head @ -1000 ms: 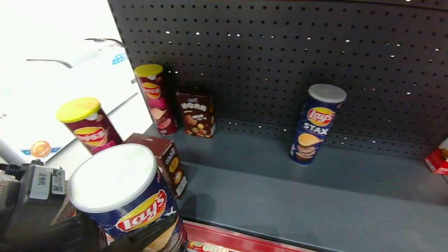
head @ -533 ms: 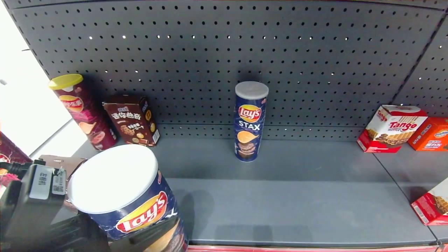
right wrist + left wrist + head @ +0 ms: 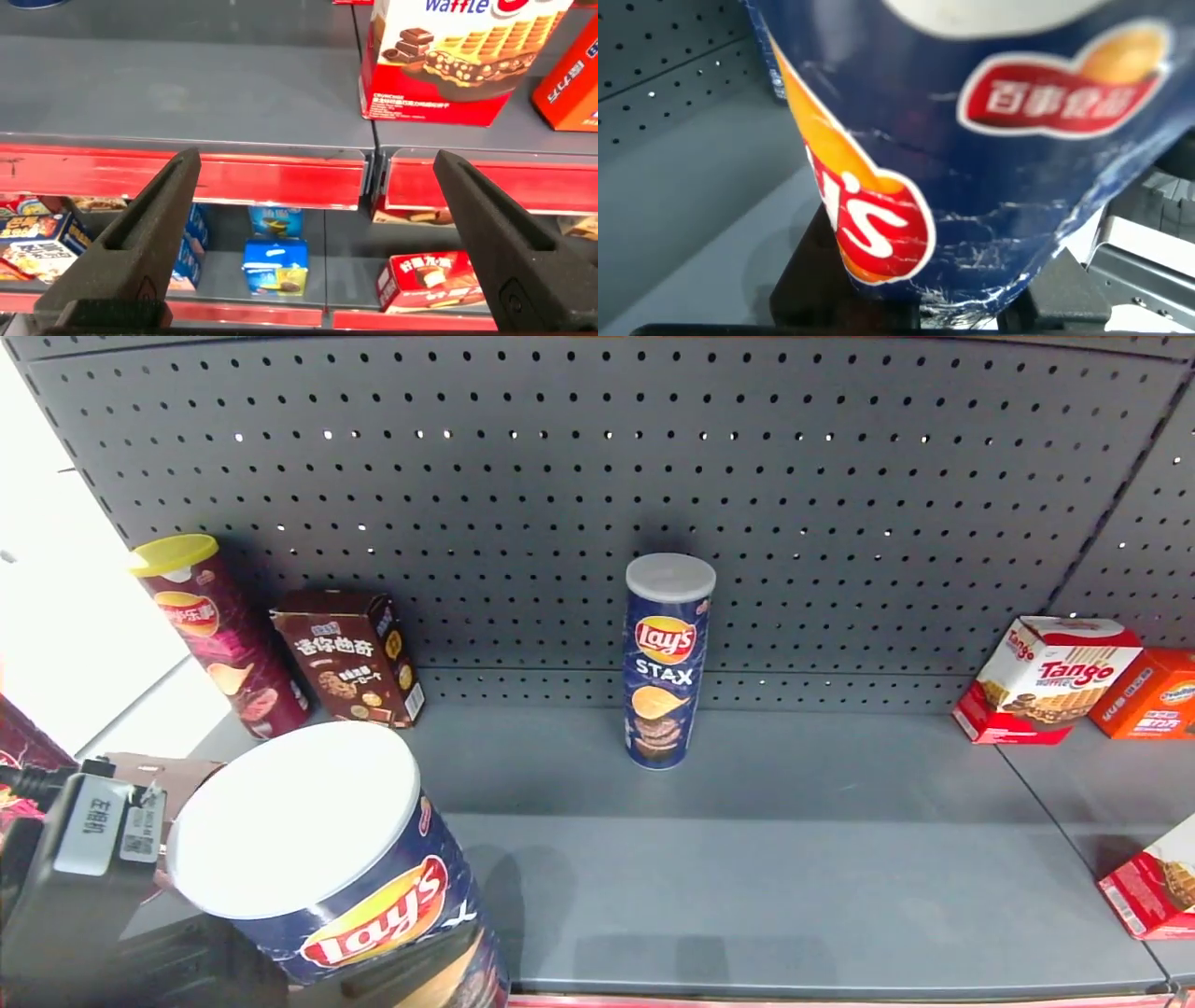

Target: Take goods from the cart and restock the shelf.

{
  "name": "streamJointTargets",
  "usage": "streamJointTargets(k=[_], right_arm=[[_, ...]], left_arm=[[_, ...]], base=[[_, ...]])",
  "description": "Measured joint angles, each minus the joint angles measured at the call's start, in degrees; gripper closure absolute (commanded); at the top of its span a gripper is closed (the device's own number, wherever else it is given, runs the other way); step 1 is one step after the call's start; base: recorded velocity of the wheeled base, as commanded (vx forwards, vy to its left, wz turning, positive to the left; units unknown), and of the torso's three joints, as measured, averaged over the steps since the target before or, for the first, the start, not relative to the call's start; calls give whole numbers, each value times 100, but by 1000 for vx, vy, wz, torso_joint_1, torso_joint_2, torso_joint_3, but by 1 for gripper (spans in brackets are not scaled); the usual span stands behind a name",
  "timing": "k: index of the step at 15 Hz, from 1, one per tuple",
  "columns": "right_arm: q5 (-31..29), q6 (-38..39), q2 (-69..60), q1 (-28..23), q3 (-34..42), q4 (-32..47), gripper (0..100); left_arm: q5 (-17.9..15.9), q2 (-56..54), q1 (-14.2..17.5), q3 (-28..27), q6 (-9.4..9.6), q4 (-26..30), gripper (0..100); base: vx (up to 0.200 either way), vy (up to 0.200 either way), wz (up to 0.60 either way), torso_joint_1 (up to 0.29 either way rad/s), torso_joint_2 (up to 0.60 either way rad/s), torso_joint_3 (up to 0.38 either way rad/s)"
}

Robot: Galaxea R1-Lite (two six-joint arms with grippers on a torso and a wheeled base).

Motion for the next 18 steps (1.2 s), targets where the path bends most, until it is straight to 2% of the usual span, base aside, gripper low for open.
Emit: streamJointTargets(k=[3,6,10,15,18], right_arm=[[77,-169,50,24,-116,21,0],[230,89,795,108,-1023,-79,0],[540,-68,2840,495,-2417,-683,0],[734,-180,4738,2047,-3028,-1619,0],[670,-279,5604,2530,-3277,-1865,0]], left_arm=[[28,-11,-50,-52,84,27,100],[135,-11,-72,-201,101,123,100],[223,30,13,-357,29,150,100],[200,37,94,-315,9,148,100],[222,33,99,-250,11,152,100]], base=[[0,0,0,0,0,0],[0,0,0,0,0,0],[0,0,0,0,0,0],[0,0,0,0,0,0],[0,0,0,0,0,0]])
